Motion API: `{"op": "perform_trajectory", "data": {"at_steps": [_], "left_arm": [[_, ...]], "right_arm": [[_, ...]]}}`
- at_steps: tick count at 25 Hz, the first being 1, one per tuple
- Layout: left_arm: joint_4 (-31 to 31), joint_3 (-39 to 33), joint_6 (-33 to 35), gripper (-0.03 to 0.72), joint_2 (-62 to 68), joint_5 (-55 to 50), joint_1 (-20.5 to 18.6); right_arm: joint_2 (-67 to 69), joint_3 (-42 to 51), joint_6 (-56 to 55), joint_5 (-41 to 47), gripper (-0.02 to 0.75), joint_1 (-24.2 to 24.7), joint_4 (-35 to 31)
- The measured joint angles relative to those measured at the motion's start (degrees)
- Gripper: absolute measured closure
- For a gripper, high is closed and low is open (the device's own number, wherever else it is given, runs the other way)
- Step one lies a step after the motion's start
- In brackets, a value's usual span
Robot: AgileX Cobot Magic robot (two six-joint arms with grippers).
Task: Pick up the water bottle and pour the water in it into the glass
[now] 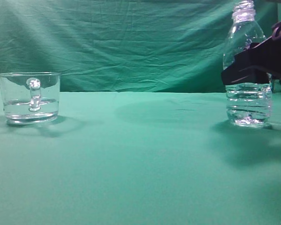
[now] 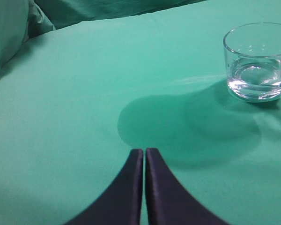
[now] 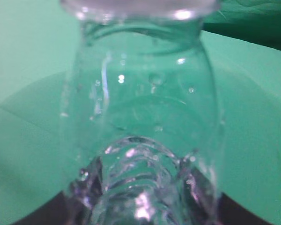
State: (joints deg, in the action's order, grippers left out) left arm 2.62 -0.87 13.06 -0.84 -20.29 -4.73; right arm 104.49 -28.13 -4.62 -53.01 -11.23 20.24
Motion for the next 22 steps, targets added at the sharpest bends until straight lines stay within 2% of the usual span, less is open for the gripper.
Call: {"op": "perform_trajectory", "data": {"at_steps": [3, 4, 11, 13, 14, 17, 22], "left_arm": [[0.0, 0.0, 0.0, 0.688, 0.0, 0.0, 0.0], [0.0, 0.0, 0.0, 0.688, 0.0, 0.0, 0.0], [0.0, 0.0, 0.0, 0.688, 0.0, 0.0, 0.0], [0.0, 0.0, 0.0, 0.688, 0.0, 0.0, 0.0], [0.0, 0.0, 0.0, 0.688, 0.0, 0.0, 0.0], [0.0, 0.0, 0.0, 0.688, 0.0, 0.0, 0.0], [0.0, 0.0, 0.0, 0.688, 0.0, 0.0, 0.0]], "right_arm": [[0.0, 0.0, 0.0, 0.0, 0.439, 0.0, 0.2], [0.0, 0.0, 0.0, 0.0, 0.376, 0.0, 0.3], [-0.5, 0.0, -2.8, -0.2, 0.084, 0.0, 0.6], [-2.2, 0.2, -4.4, 0.8, 0.094, 0.0, 0.9], [-3.2, 0.5, -5.0, 0.9, 0.053, 0.0, 0.9], [-8.4, 2.5, -5.1, 3.2, 0.069, 0.0, 0.8], [-19.8, 4.5, -6.2, 15.9, 0.069, 0.0, 0.8]]}}
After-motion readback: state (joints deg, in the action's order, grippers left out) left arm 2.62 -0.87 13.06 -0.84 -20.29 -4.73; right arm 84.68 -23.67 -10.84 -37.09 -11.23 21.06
